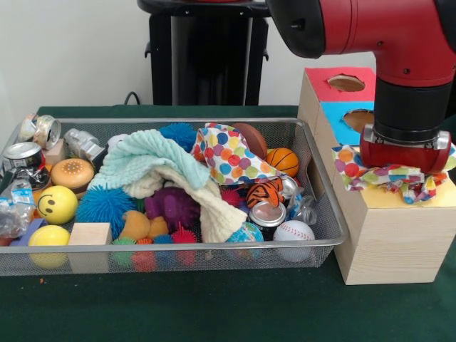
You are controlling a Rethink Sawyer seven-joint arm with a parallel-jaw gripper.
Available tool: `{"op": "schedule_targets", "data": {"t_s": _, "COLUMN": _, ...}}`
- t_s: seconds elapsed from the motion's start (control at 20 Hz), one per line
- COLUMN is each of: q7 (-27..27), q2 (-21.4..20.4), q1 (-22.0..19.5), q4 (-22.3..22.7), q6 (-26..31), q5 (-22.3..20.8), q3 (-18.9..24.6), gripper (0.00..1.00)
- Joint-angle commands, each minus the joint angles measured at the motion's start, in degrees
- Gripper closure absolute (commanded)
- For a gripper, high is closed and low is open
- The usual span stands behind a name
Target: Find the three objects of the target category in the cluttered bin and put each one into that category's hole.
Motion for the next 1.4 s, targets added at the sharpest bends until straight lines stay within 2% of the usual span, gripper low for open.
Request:
{"op": "schedule_targets", "data": {"t_s": 0.05, "q7": -8.98, "q2": 11.22, "q1": -5.59, "q4": 5.55, "q6": -6.71, "q5": -10.71, "q3": 2.6, "gripper": 0.0}}
{"op": "schedule_targets", "data": {"t_s": 0.45, "q7": -5.99, "q2": 11.04, "q1": -3.82, "q4": 4.06, "q6": -5.85, "q5": -13.05, "q3": 0.99, "gripper": 0.0}}
{"op": "schedule_targets", "data": {"t_s": 0.8, "q7": -3.22, "q2": 10.5, "q1": -3.03, "q4": 3.64, "q6": -6.7, "q5": -13.35, "q3": 0.21, "gripper": 0.0}}
{"op": "schedule_targets", "data": {"t_s": 1.25, "q7": -2.43, "q2": 3.99, "q1": -1.01, "q4": 5.96, "q6": 0.15, "q5": -12.39, "q3": -0.53, "gripper": 0.0}}
{"op": "schedule_targets", "data": {"t_s": 1.4, "q7": -2.56, "q2": 3.49, "q1": -1.07, "q4": 5.2, "q6": 1.81, "q5": -12.29, "q3": -0.26, "gripper": 0.0}}
